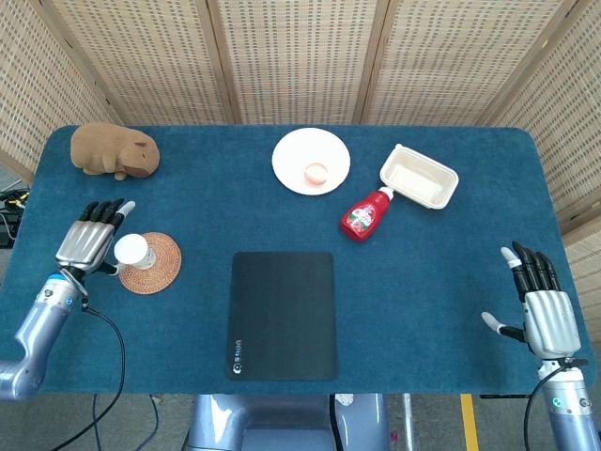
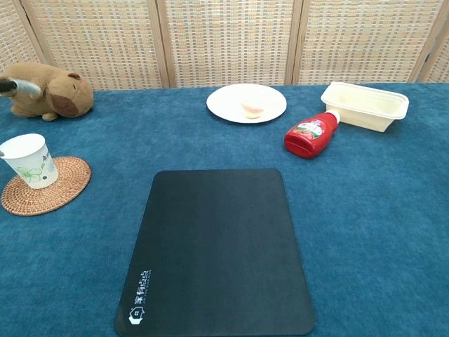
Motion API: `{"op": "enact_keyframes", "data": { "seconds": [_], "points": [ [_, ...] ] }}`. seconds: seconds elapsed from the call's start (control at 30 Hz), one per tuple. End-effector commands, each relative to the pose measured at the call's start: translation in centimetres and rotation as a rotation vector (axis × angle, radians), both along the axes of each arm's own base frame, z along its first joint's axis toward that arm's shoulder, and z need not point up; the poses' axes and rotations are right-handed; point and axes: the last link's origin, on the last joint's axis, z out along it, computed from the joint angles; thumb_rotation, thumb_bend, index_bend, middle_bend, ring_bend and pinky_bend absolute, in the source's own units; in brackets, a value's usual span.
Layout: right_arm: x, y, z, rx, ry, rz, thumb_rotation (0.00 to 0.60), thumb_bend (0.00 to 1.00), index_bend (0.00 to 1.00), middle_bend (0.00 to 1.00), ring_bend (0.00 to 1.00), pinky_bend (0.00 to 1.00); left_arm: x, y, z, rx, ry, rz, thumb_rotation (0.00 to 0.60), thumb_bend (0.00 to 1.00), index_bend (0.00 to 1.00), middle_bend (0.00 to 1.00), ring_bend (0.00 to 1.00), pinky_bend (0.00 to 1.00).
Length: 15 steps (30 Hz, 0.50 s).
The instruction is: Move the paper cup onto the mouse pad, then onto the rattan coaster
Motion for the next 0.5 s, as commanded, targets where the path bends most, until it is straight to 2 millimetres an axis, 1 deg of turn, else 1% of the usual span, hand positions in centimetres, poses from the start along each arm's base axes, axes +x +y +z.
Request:
{"op": "enact_keyframes", "data": {
  "seconds": [0.03,0.13,0.2,0.23,0.3,0.5],
  "points": [
    [0.0,0.0,0.0,0.002,0.008,-0.001,0.600,0.05,0.00,0.00,0.00,0.00,0.7,-2.7,1.5,0.111,-0.122,-0.067,0.600,0.18,0.00,0.00,0.00,0.00],
    [0.0,-0.1,0.0,-0.002,0.023,0.007,0.600,0.05,0.00,0.00,0.00,0.00,0.9,-5.1,1.9,0.184,-0.141,-0.104,0.600,0.17,0.00,0.00,0.00,0.00],
    [0.0,-0.1,0.0,-0.005,0.028,0.012,0.600,0.05,0.00,0.00,0.00,0.00,0.8,-7.1,1.7,0.224,-0.166,-0.114,0.600,0.17,0.00,0.00,0.00,0.00],
    [0.0,-0.1,-0.1,-0.004,0.037,0.013,0.600,0.05,0.00,0.00,0.00,0.00,0.5,-8.5,1.6,0.240,-0.175,-0.110,0.600,0.17,0.00,0.00,0.00,0.00],
    [0.0,-0.1,-0.1,-0.002,0.051,0.012,0.600,0.05,0.00,0.00,0.00,0.00,0.1,-10.2,1.3,0.259,-0.172,-0.118,0.600,0.17,0.00,0.00,0.00,0.00],
    [0.1,-0.1,-0.4,0.001,0.105,0.013,0.600,0.05,0.00,0.00,0.00,0.00,-1.2,-13.4,0.8,0.284,-0.151,-0.127,0.600,0.17,0.00,0.00,0.00,0.00]
  ]
}}
